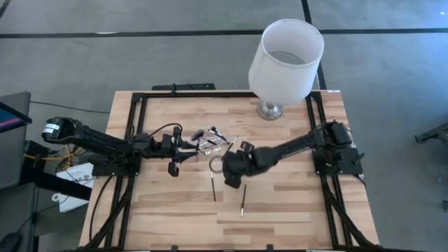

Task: Put items in baskets/containers
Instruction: Put the foundation brush into the left transparent organizer

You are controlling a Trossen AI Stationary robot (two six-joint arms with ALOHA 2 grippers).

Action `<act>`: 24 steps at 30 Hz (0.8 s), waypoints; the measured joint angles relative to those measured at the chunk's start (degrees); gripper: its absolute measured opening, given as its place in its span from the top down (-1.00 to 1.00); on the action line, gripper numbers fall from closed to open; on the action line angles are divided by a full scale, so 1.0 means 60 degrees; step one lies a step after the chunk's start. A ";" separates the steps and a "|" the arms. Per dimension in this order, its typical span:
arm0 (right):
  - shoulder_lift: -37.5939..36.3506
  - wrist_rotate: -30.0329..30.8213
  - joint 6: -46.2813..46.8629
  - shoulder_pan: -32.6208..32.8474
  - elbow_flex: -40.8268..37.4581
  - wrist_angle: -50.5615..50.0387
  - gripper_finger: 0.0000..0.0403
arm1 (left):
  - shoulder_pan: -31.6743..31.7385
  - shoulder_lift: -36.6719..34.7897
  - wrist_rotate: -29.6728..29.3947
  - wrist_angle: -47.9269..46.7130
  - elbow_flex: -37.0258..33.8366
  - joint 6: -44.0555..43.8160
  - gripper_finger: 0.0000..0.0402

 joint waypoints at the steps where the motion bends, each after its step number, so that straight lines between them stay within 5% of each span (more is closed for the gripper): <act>1: -0.0002 -0.0306 -0.0165 -0.0188 0.0032 -0.0051 0.18 | -0.0004 0.0000 0.0011 -0.0020 0.0000 -0.0050 0.53; 15: 0.0482 -0.0519 -0.2995 -0.2109 0.0015 -0.0752 0.26 | -0.0011 0.0080 0.0037 -0.0389 0.0000 -0.0095 0.53; 24: 0.0865 -0.1169 -0.3253 -0.2828 0.0018 -0.0647 0.34 | -0.0032 0.0080 0.0034 -0.0432 -0.0011 -0.0273 0.53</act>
